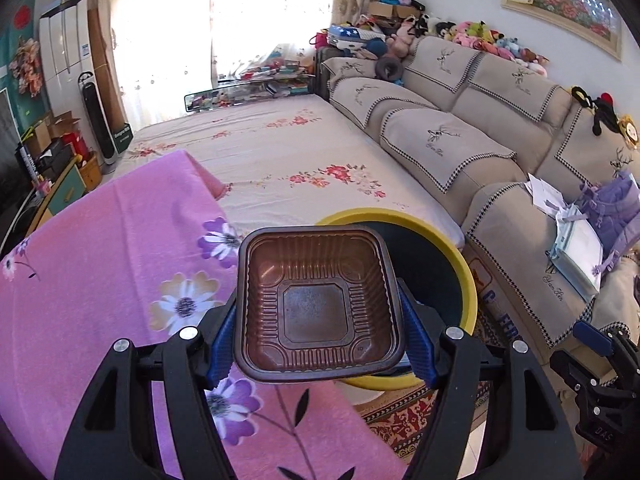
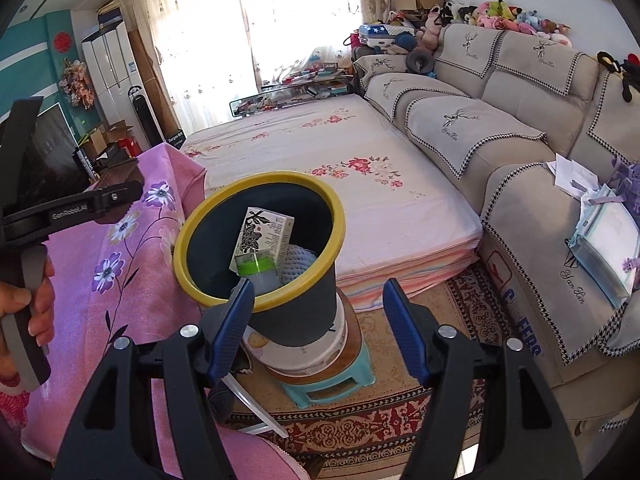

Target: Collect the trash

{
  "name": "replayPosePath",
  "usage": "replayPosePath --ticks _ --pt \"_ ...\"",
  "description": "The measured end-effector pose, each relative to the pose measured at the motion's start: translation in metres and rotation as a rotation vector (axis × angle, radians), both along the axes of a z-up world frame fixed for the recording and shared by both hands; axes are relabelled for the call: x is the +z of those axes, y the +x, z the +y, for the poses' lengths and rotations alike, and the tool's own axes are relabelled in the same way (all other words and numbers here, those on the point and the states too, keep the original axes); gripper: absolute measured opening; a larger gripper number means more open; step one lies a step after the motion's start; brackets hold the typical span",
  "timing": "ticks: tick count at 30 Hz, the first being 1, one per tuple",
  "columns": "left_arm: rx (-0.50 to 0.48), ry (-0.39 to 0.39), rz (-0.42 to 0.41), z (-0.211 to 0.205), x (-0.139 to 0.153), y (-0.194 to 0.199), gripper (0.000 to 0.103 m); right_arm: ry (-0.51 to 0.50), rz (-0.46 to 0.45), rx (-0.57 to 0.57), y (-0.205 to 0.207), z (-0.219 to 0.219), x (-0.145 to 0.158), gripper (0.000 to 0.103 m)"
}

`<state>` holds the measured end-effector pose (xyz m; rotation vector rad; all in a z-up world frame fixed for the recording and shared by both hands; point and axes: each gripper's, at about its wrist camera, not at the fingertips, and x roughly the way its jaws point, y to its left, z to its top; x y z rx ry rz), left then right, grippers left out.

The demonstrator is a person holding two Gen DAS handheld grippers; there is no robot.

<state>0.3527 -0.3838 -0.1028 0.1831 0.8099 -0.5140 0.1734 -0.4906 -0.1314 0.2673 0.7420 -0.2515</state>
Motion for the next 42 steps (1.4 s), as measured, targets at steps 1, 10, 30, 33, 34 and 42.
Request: replayPosePath --ticks 1,10,30,33,34,42 --pt "-0.015 0.006 0.012 -0.011 -0.004 0.002 0.069 0.005 0.001 -0.005 0.000 -0.004 -0.002 0.063" --pt "-0.067 0.056 0.086 -0.071 -0.042 0.040 0.070 0.042 0.018 -0.026 0.000 -0.021 -0.015 0.063" --pt "-0.016 -0.013 -0.045 0.046 0.026 -0.041 0.098 0.013 0.003 0.081 0.002 0.018 0.000 0.070" --pt "0.046 -0.016 -0.080 0.097 0.044 -0.075 0.098 0.000 -0.012 0.135 0.000 0.038 0.008 0.073" --pt "0.081 -0.019 -0.089 0.116 0.049 -0.087 0.098 -0.004 -0.021 0.153 -0.001 0.045 0.012 0.076" --pt "0.385 -0.011 -0.207 0.262 0.076 -0.181 0.098 -0.065 -0.147 0.285 -0.025 0.107 0.060 0.096"
